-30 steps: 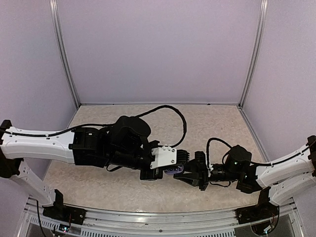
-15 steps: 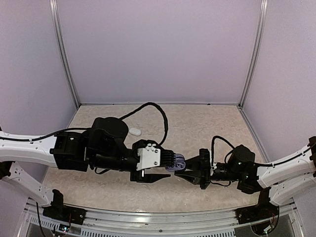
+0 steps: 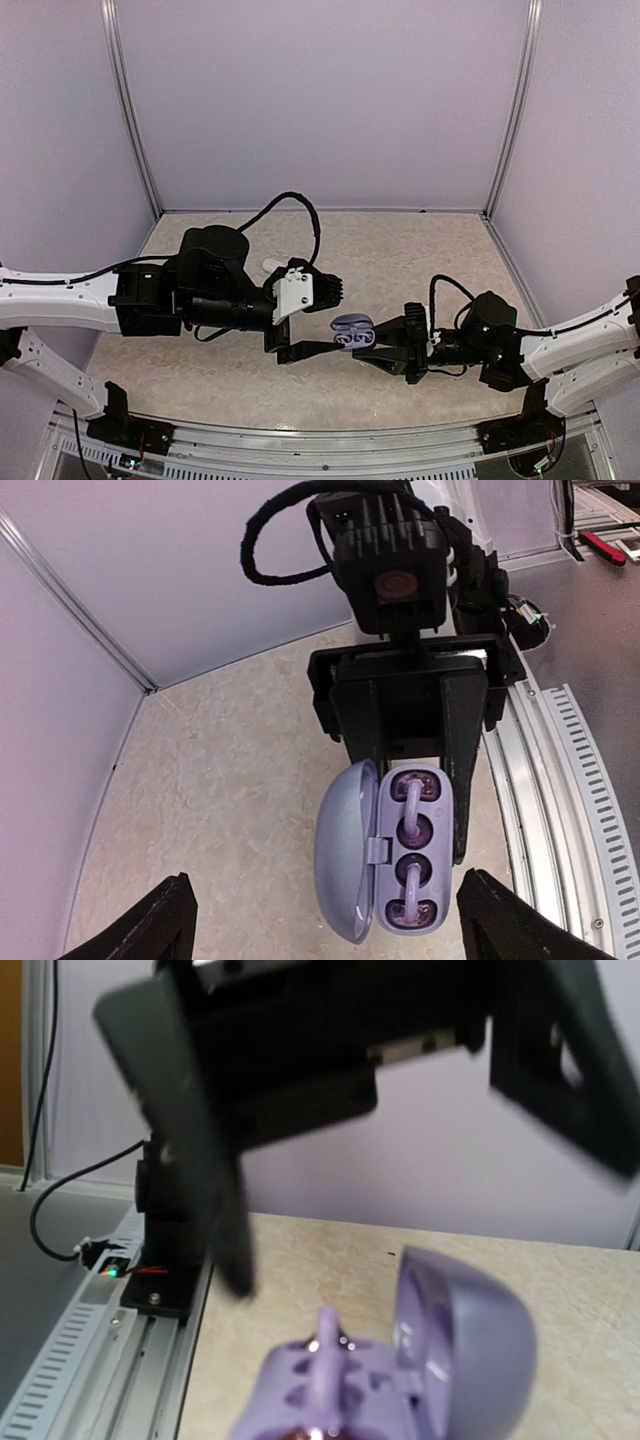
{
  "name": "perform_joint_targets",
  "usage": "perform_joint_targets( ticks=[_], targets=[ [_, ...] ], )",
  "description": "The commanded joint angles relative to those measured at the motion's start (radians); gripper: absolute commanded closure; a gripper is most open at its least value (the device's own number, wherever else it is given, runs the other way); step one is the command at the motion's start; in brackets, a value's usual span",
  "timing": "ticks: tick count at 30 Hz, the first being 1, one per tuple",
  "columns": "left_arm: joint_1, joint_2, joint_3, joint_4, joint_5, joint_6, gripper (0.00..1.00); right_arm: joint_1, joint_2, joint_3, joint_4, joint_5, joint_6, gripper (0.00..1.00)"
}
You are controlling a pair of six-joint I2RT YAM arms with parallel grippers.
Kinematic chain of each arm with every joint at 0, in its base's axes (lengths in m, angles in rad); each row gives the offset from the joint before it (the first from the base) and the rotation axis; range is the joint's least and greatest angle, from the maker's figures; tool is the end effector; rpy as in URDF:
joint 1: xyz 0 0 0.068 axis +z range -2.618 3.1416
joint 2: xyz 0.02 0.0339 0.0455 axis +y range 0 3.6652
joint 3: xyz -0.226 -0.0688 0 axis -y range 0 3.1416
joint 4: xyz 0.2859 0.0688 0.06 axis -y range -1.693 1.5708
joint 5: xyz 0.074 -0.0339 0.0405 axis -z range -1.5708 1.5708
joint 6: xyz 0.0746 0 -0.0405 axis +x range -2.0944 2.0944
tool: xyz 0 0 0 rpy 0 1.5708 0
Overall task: Insert the wireless bluetooth earbuds into the charging case
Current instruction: Close the charging case with the earbuds at the corner of the board.
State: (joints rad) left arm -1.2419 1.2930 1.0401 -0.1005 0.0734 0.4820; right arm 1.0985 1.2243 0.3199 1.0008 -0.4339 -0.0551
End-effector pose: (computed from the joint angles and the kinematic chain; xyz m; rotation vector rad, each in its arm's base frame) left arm 0.1205 -0.3700 0.2660 1.5252 1.2416 -0.5752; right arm 0.1123 0.2887 0.1521 -1.1613 1.0946 1.1475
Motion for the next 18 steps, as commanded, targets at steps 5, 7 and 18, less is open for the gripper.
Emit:
perform_joint_targets(
  ticks=[5, 7, 18],
  targets=[
    [-0.063, 0.049, 0.001, -0.024, 0.112, 0.06, 0.14, 0.008, -0.023, 0.043, -0.003, 0.008, -0.001, 1.0],
    [-0.098, 0.049, 0.003, -0.031, 0.079, 0.081, 0.14, 0.004, -0.025, 0.04, 0.0, 0.019, 0.008, 1.0],
    [-0.18, 0.023, -0.031, -0.016, -0.134, 0.183, 0.19, -0.047, -0.02, 0.03, 0.041, 0.029, 0.126, 1.0]
  ],
)
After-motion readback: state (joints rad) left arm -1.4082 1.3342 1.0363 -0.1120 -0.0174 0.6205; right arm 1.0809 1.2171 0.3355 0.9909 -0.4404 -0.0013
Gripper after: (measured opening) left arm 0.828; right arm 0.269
